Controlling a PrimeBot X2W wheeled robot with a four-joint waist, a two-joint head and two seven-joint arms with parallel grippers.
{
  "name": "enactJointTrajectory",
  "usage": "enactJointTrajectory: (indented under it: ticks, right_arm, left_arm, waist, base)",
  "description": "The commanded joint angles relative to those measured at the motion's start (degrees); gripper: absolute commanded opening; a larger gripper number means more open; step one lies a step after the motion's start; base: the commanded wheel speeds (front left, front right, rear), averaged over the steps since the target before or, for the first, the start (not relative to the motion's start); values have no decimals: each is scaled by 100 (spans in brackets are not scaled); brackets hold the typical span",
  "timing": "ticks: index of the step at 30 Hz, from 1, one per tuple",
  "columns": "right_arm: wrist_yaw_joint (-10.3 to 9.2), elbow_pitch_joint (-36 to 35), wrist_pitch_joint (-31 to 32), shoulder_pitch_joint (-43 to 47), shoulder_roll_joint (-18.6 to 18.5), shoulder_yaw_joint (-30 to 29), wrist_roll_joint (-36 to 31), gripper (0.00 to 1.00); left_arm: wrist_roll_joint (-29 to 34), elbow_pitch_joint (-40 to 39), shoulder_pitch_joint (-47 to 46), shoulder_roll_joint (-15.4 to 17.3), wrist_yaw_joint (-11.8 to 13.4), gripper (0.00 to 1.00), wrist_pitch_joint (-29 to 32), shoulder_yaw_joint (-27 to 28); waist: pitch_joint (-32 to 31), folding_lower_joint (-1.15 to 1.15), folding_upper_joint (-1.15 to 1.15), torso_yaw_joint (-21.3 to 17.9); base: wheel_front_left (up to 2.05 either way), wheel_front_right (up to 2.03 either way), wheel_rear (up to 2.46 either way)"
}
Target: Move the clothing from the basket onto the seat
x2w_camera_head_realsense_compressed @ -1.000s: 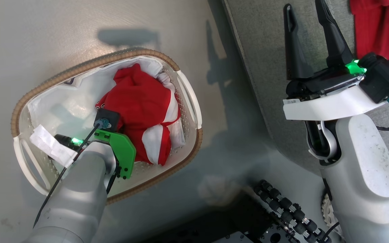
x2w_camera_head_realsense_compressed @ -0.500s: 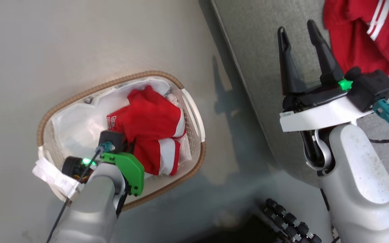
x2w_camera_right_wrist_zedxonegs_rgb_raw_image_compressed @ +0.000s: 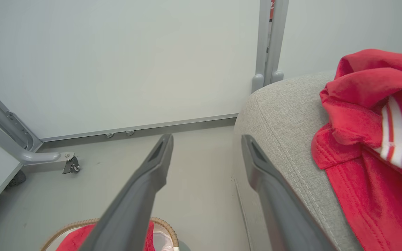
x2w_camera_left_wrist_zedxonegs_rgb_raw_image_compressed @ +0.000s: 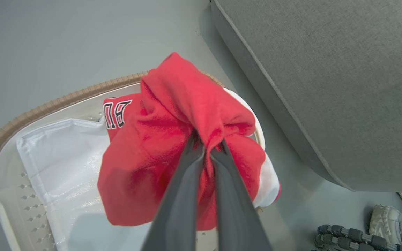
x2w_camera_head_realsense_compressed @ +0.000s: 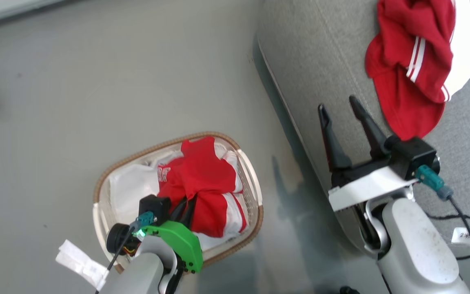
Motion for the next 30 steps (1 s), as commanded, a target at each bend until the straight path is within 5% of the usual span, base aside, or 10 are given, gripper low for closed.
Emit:
enactJointTrajectory:
  ticks: [1,16,30]
  right_arm:
    - [-8,62,-10,178,-26,17,-45,100]
    - [-8,378,-10,903,-23,349,-118,100]
    - [-8,562,-10,1413,-23,540,-105,100]
  left_arm:
    - [56,-147,213,14,-17,0,-20,73]
    - [581,-1937,1079,14,-18,0,-22,1078]
    - [656,-3385,1217,10,-19,0,-22,1366]
  waist:
    - [-800,0,0,356]
    - [-1827,0,0,660]
    - [-2366,0,0,754]
  base:
    - [0,0,0]
    - [0,0,0]
    - [0,0,0]
